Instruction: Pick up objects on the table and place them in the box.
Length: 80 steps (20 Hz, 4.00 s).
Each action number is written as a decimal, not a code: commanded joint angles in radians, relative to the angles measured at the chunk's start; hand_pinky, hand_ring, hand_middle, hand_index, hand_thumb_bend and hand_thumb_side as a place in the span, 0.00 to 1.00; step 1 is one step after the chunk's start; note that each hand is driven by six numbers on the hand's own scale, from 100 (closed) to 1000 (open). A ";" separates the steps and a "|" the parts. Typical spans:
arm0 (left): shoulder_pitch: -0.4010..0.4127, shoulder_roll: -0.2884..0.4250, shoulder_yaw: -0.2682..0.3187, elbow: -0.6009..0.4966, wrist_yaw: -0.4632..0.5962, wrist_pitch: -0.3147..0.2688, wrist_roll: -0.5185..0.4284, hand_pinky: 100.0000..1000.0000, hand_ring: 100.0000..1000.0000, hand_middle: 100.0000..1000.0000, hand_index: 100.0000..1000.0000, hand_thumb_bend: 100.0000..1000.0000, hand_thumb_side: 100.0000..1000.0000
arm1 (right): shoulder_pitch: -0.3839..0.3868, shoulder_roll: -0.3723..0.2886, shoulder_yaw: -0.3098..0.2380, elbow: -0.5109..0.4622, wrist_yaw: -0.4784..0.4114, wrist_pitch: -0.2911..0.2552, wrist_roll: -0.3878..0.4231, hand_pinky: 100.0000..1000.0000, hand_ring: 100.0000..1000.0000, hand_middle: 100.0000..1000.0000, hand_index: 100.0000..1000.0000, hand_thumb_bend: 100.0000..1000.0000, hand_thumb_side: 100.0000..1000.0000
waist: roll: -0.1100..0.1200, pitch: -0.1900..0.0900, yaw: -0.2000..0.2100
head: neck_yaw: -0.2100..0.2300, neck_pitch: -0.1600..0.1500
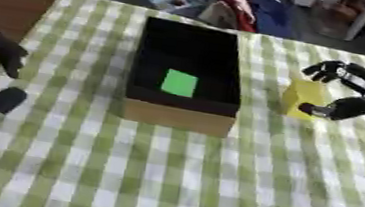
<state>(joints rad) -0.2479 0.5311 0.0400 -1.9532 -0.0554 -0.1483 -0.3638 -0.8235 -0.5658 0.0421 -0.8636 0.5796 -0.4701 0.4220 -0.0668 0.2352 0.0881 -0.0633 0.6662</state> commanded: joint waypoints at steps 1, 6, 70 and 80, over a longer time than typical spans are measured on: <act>-0.005 0.005 0.001 -0.021 -0.005 -0.003 -0.009 0.70 0.45 0.46 0.67 0.40 0.39 | -0.005 -0.019 -0.023 0.009 0.004 0.009 -0.021 0.78 0.77 0.76 0.86 0.34 0.40 | 0.008 -0.013 0.003 | -0.018 -0.003; -0.001 -0.002 0.000 -0.020 -0.007 -0.004 -0.012 0.70 0.45 0.46 0.67 0.40 0.39 | 0.007 -0.014 -0.028 0.022 0.003 0.014 -0.034 0.77 0.75 0.71 0.84 0.32 0.39 | 0.014 -0.011 0.010 | -0.025 -0.001; 0.014 -0.014 0.000 0.002 0.015 -0.004 -0.039 0.70 0.45 0.46 0.67 0.36 0.40 | -0.176 0.165 0.116 -0.248 -0.058 -0.097 0.035 0.78 0.74 0.88 0.89 0.39 0.30 | 0.003 -0.053 0.023 | -0.038 -0.018; 0.041 -0.011 0.026 0.016 0.008 0.000 -0.005 0.70 0.45 0.45 0.66 0.35 0.39 | 0.011 -0.089 0.081 -0.642 -0.366 -0.006 -0.106 0.73 0.67 0.78 0.85 0.26 0.10 | 0.004 -0.063 -0.037 | 0.011 -0.018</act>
<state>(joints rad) -0.2008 0.5084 0.0502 -1.9293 -0.0468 -0.1475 -0.3781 -0.7994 -0.5948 0.1430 -1.4381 0.2554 -0.4919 0.3394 -0.0681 0.1904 0.0509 -0.0598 0.6576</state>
